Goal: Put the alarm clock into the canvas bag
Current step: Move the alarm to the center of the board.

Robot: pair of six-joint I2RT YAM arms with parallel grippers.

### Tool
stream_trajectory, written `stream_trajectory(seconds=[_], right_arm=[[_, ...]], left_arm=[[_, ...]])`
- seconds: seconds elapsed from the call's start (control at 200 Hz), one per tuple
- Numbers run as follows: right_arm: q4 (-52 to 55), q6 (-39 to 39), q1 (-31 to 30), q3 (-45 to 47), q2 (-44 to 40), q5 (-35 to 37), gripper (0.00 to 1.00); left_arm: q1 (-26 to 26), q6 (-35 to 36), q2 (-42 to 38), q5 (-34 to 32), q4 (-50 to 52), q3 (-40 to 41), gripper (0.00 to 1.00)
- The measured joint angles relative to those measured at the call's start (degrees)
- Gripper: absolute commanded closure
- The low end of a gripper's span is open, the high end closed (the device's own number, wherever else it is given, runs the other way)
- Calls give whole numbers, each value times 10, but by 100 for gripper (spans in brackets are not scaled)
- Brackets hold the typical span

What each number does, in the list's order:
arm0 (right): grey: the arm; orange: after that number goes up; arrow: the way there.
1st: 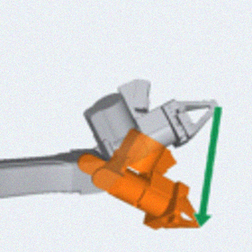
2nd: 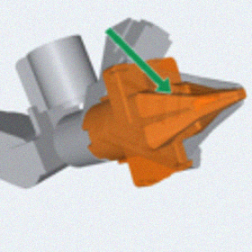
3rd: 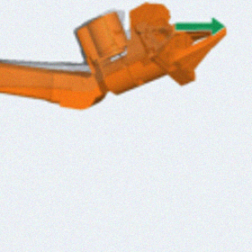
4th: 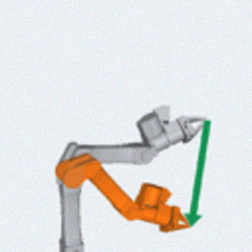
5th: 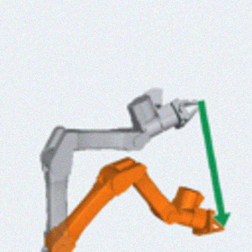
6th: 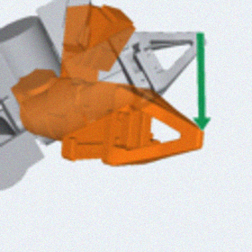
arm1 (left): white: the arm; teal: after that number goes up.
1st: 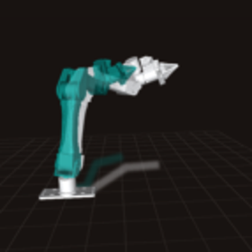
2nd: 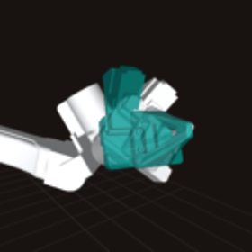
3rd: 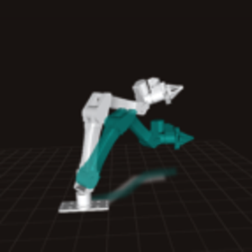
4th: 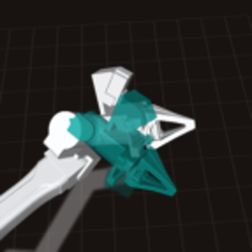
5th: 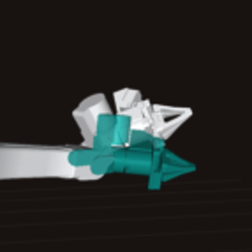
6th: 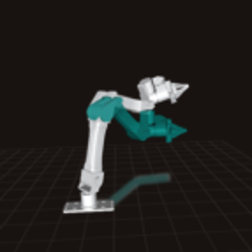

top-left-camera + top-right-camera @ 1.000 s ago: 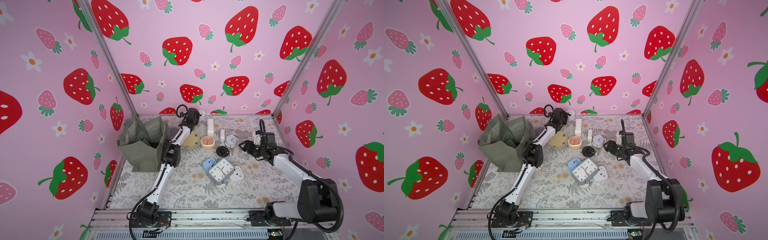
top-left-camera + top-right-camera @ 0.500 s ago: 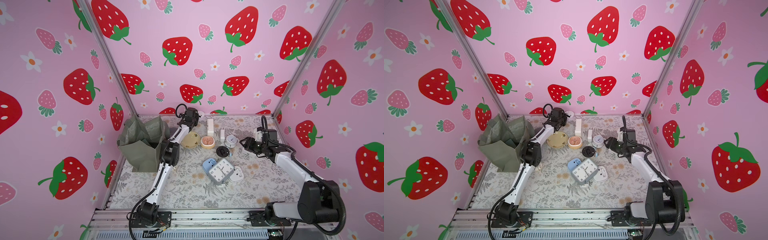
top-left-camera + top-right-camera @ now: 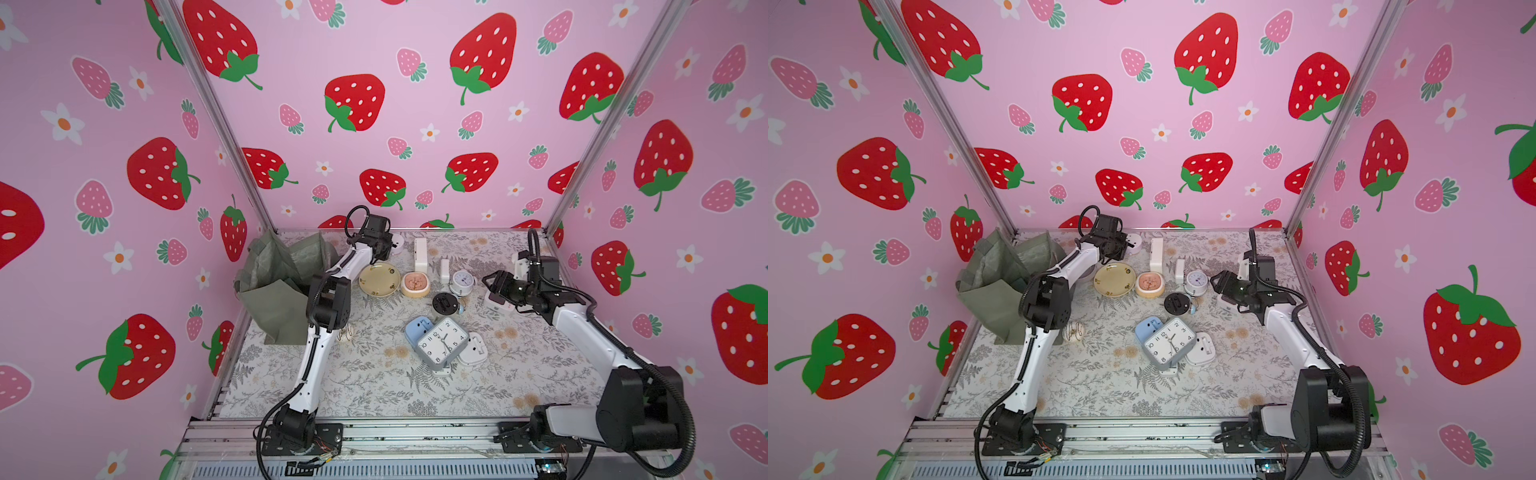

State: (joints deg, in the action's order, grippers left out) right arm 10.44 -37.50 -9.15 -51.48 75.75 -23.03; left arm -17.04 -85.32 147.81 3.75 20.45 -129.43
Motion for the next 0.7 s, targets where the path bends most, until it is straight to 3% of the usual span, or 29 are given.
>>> stream_trajectory(seconds=[0.31,0.44,0.485,0.57,0.7], right_arm=[[-3,-3,1,0,-16,1,38],[-14,1,1,0,-20,6,38],[-17,5,1,0,-20,7,36],[-21,18,1,0,-20,12,36],[-22,34,1,-3,-20,20,35]], left_arm=[[4,30,-83,18,44,111,100],[8,68,-69,30,90,76,100],[9,83,-50,35,114,30,96],[14,112,-29,48,131,-41,78],[23,129,-58,59,136,-47,58]])
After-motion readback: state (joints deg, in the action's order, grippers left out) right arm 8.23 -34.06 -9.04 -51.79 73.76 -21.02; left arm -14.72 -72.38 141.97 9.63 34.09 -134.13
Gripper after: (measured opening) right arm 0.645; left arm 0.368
